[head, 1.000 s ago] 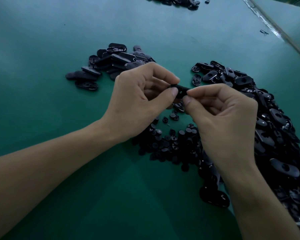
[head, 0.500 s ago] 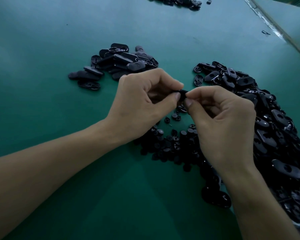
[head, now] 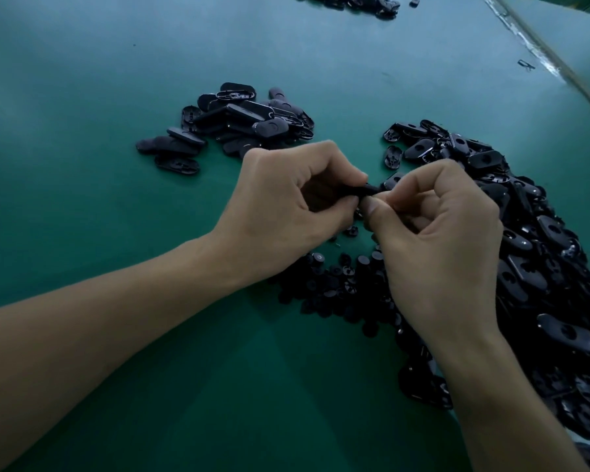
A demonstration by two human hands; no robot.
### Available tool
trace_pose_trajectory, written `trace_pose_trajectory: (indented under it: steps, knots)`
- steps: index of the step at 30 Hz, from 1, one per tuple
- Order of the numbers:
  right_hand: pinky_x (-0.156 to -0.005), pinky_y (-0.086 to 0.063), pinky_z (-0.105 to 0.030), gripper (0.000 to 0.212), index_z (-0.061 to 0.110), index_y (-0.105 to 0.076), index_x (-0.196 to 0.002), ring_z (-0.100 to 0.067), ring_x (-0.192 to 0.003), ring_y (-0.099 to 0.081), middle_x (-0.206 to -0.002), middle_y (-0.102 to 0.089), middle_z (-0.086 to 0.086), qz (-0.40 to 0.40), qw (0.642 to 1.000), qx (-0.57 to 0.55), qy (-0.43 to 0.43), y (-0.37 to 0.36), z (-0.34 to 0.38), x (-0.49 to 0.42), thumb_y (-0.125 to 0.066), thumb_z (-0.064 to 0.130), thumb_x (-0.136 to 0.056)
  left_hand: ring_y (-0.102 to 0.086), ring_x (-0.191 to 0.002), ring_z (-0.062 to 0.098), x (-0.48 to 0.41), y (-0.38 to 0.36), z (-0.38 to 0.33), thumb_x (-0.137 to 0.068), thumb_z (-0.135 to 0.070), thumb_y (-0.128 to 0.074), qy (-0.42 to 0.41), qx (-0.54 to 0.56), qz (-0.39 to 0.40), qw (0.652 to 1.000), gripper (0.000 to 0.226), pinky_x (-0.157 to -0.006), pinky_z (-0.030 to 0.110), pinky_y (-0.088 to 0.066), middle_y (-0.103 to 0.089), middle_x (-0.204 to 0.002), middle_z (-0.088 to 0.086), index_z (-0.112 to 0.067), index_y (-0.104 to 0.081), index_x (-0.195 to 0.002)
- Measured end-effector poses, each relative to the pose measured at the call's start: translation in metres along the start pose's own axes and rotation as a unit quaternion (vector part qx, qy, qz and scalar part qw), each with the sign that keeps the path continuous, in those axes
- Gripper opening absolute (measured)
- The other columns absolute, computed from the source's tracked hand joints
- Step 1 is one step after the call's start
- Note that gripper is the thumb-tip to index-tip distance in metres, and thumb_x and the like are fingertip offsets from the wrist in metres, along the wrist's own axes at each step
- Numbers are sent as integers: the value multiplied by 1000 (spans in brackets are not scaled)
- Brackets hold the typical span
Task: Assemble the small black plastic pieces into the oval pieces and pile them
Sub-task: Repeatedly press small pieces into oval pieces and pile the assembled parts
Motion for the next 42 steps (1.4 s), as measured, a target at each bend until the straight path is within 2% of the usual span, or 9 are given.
trace_pose_trajectory:
  steps: [8,14,18,21,24,28,32,36,42]
  knots:
    - [-64,-59,-31,28,30,-63,-81,-6,-71,-71,-77,-71,15,19,1000,-2,19,-3,6,3,-70,4,-88,-72,-73,8,0,0,0,-82,-2,-78,1,-22,6,1000,14,-71,25,-60,-75,-84,1,-4,-70,-93]
    - [-64,-60,-35,24,29,-66,-82,-8,-66,-72,-75,-72,16,39,999,-12,26,-4,7,1,-71,6,-88,-68,-67,8,0,3,3,-81,-4,-78,13,-44,-8,999,16,-65,17,-54,-72,-78,-6,-15,-67,-87]
    - [-68,-59,-25,25,33,-69,-86,-6,-74,-71,-77,-72,14,31,999,-8,32,-2,4,-1,-74,8,-88,-67,-65,6,-2,3,5,-80,-7,-79,17,-37,-9,999,20,-64,17,-52,-70,-76,-11,-19,-64,-86]
    - [-74,-56,-22,25,31,-70,-106,-4,-85,-69,-96,-71,11,39,999,8,25,-1,-2,-6,-73,13,-89,-70,-69,12,-2,0,7,-81,-7,-79,24,6,13,1000,21,-66,25,-57,-71,-79,-5,-20,-65,-90]
    - [-84,-57,-20,26,22,-73,-114,0,-91,-70,-99,-72,17,65,998,-21,11,-2,-7,-9,-71,11,-91,-71,-70,19,-3,-2,9,-82,-8,-79,40,39,24,998,22,-68,37,-61,-72,-79,1,-23,-66,-91]
    - [-83,-57,-21,28,28,-70,-113,-2,-91,-71,-95,-72,19,57,997,-33,32,0,-4,-9,-75,13,-89,-72,-67,15,-5,1,13,-81,-8,-79,66,67,15,995,23,-67,32,-61,-71,-75,-7,-24,-65,-89]
    - [-80,-57,-20,29,33,-68,-109,-3,-86,-71,-89,-71,20,45,997,-29,59,1,-1,-8,-77,16,-87,-72,-65,16,-5,0,14,-83,-1,-78,77,99,18,992,22,-66,29,-61,-72,-74,-4,-19,-66,-89]
    - [-76,-57,-21,26,37,-70,-101,-6,-80,-72,-82,-73,17,67,994,-71,43,-2,-6,-9,-75,15,-88,-72,-66,13,-5,-1,14,-84,1,-76,81,125,34,988,20,-66,25,-59,-72,-74,-3,-15,-67,-90]
    - [-66,-51,-12,25,31,-70,-93,-3,-71,-69,-77,-73,18,110,987,-119,25,-6,-7,-11,-72,7,-90,-73,-68,13,-5,-1,17,-82,1,-79,89,145,27,985,21,-67,24,-59,-75,-76,-2,-14,-69,-92]
Point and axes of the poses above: each hand's wrist, its own x-axis away from the middle knuckle, its own y-axis out of the back of the hand, z = x × y, the point moved 8 cm from there along -x, towards the middle knuckle
